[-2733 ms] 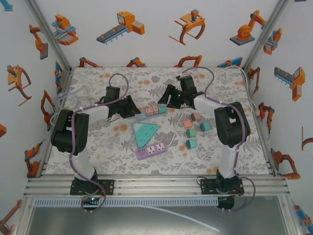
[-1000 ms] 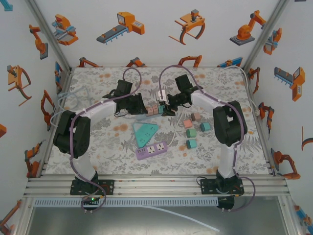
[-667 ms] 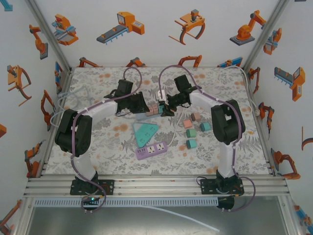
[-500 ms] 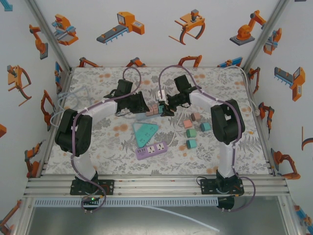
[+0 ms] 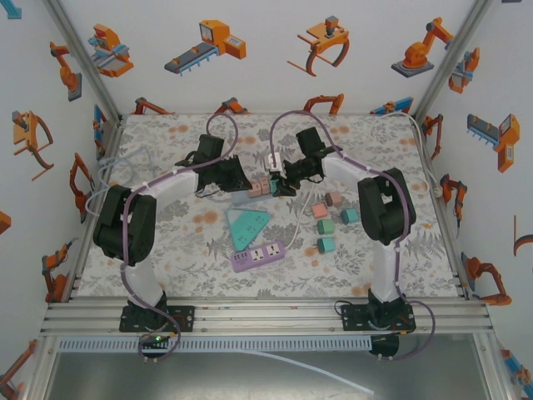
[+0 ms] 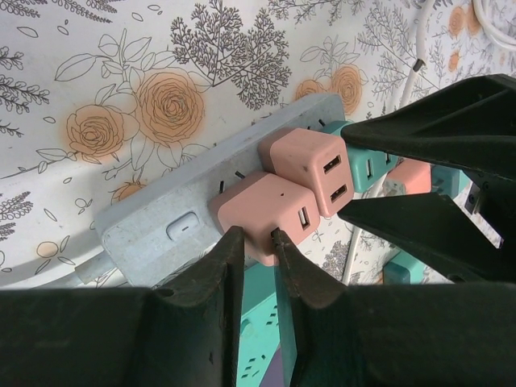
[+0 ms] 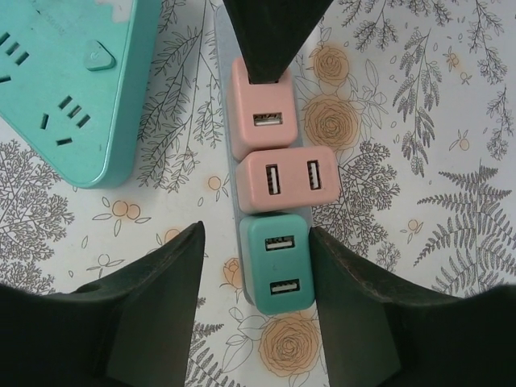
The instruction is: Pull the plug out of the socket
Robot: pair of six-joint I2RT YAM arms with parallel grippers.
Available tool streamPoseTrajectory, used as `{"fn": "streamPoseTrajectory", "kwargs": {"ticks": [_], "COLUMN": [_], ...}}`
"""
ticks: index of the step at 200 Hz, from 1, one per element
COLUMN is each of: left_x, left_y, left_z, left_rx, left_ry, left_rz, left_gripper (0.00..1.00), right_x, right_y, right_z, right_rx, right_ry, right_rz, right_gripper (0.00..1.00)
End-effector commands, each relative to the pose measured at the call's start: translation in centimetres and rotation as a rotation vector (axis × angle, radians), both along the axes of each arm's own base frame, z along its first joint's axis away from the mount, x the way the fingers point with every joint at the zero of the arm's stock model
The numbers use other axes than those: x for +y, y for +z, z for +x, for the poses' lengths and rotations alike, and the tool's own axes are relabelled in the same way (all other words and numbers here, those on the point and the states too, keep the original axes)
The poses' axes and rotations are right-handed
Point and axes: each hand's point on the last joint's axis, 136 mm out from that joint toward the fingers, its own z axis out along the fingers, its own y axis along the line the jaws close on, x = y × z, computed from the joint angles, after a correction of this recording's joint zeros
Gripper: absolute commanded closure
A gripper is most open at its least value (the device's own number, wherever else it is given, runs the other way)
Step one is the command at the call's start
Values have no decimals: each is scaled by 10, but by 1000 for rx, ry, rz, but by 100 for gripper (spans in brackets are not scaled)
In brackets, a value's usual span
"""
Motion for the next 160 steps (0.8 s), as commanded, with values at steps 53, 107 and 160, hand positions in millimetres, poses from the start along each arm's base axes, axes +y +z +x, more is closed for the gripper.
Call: {"fn": "streamPoseTrajectory", "kwargs": {"ticks": [53, 107, 160], "left_x": [16, 15, 16], "left_y": [-57, -73, -82], "left_z": [-19, -34, -44], "left_rx": [108, 140, 158], "left_ry": [-10, -82, -116], "left_rz": [150, 219, 266], "left_gripper": [74, 74, 74], "right_x": [4, 13, 19], "right_y": [17, 62, 71], "right_z": [3, 2, 9], "right_rx": [14, 58, 78], "right_ry": [10, 11, 1], "right_rz": [30, 132, 140], "right_gripper": [75, 91, 99]}}
